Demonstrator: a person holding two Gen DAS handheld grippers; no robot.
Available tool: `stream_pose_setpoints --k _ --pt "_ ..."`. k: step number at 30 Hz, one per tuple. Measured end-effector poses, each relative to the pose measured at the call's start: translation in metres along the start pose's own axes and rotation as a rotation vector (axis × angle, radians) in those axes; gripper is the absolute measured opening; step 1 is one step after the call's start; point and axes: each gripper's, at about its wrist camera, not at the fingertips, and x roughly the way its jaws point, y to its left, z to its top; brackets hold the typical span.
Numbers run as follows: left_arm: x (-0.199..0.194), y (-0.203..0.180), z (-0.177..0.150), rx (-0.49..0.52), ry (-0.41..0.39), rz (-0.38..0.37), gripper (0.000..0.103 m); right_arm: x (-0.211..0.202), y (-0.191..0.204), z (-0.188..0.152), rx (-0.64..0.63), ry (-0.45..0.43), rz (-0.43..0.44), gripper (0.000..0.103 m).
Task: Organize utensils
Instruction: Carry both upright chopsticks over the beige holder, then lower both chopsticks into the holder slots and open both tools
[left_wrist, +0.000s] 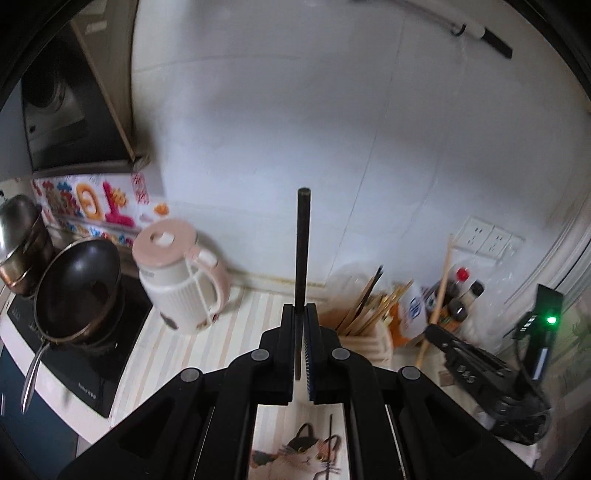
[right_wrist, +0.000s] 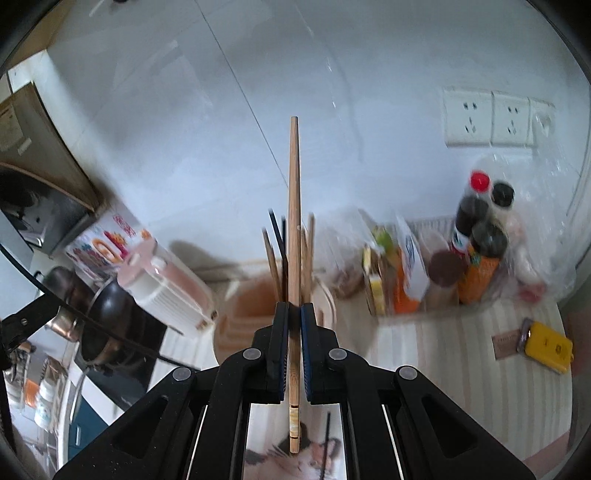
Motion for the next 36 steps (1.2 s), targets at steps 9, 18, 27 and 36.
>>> stream_pose_setpoints --k 9,18,27,36 --pt "0.019 -0.021 0.035 0.014 -0.006 -0.039 0.002 0.02 -0.001 0.04 0.043 -0.063 0.008 0.007" --pt "0.072 -0.046 0.049 0.034 0.06 -0.049 0.002 0.046 -0.019 0.059 0.143 -0.203 -0.018 0.007" --pt "0.117 -0.049 0.04 0.031 0.151 -0.052 0.002 0.071 -0.028 0.055 0.183 -0.297 -0.029 0.007" --pt "0.141 -0.044 0.033 0.017 0.211 -0.053 0.002 0.09 -0.029 0.044 0.156 -0.275 -0.037 0.007"
